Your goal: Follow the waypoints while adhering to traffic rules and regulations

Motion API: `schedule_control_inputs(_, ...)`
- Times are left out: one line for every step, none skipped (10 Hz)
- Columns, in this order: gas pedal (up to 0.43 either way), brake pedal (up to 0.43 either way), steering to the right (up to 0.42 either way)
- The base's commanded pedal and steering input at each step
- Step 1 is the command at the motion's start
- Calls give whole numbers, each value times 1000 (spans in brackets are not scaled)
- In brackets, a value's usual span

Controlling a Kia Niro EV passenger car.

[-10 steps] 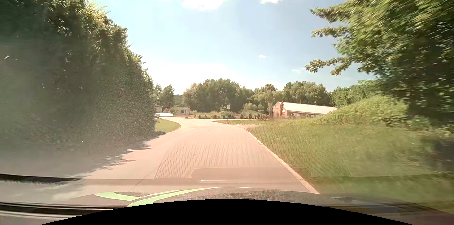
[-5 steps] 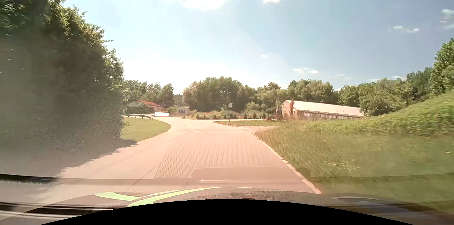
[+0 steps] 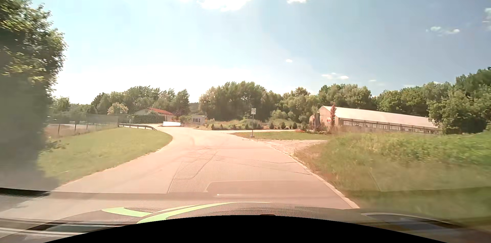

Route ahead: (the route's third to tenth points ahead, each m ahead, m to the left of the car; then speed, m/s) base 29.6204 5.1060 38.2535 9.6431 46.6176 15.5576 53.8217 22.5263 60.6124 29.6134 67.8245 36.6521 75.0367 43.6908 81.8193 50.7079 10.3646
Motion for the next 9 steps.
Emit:
schedule_control_inputs(0, 0, -21)
schedule_control_inputs(0, 0, -23)
schedule_control_inputs(0, 0, -24)
schedule_control_inputs(0, 0, -30)
schedule_control_inputs(20, 0, -35)
schedule_control_inputs(28, 0, -39)
schedule_control_inputs(39, 0, -42)
schedule_control_inputs(39, 0, -43)
schedule_control_inputs(47, 0, -45)
